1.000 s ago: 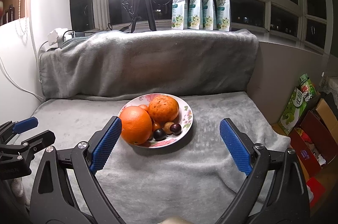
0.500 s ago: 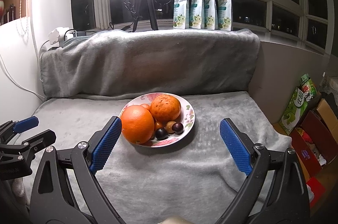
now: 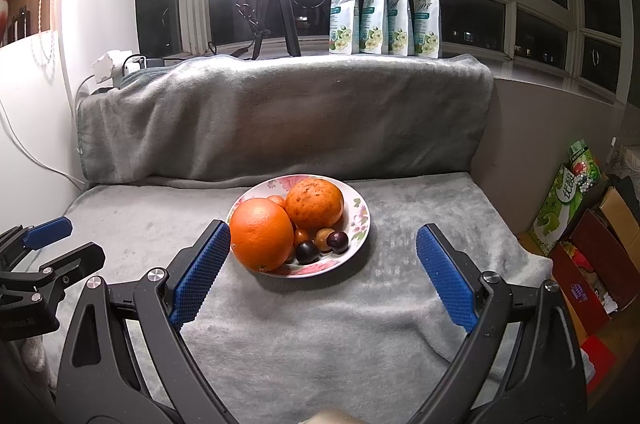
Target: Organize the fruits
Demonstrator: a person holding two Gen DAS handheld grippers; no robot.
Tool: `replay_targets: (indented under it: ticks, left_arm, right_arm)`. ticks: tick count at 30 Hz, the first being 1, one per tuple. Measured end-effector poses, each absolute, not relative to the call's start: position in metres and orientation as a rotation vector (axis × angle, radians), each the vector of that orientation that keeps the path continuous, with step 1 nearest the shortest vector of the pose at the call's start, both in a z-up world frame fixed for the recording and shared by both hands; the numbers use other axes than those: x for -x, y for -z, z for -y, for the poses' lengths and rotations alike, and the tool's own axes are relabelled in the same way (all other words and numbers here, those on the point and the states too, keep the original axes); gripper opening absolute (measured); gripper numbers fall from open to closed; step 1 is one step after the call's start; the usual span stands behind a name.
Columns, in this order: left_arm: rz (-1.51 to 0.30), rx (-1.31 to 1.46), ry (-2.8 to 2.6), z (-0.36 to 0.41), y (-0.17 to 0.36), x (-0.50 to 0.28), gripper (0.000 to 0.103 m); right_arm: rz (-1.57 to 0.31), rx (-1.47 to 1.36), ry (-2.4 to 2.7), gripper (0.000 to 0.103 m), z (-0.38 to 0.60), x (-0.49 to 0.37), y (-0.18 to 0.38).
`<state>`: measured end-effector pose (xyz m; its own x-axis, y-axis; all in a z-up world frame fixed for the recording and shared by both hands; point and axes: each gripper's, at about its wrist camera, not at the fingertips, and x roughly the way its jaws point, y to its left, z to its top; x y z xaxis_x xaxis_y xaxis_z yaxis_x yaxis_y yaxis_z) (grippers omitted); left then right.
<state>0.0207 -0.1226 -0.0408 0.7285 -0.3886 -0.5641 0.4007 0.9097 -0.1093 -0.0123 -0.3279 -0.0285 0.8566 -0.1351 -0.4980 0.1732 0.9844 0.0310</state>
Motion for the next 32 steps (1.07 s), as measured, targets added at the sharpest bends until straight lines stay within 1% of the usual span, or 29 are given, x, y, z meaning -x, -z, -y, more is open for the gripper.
replay_targets:
  ticks: [32]
  left_arm:
    - [-0.625, -0.027, 0.424, 0.121, 0.046, -0.024, 0.085]
  right_arm:
    - [-0.544, -0.071, 0.154, 0.096, 0.333, 0.006, 0.038]
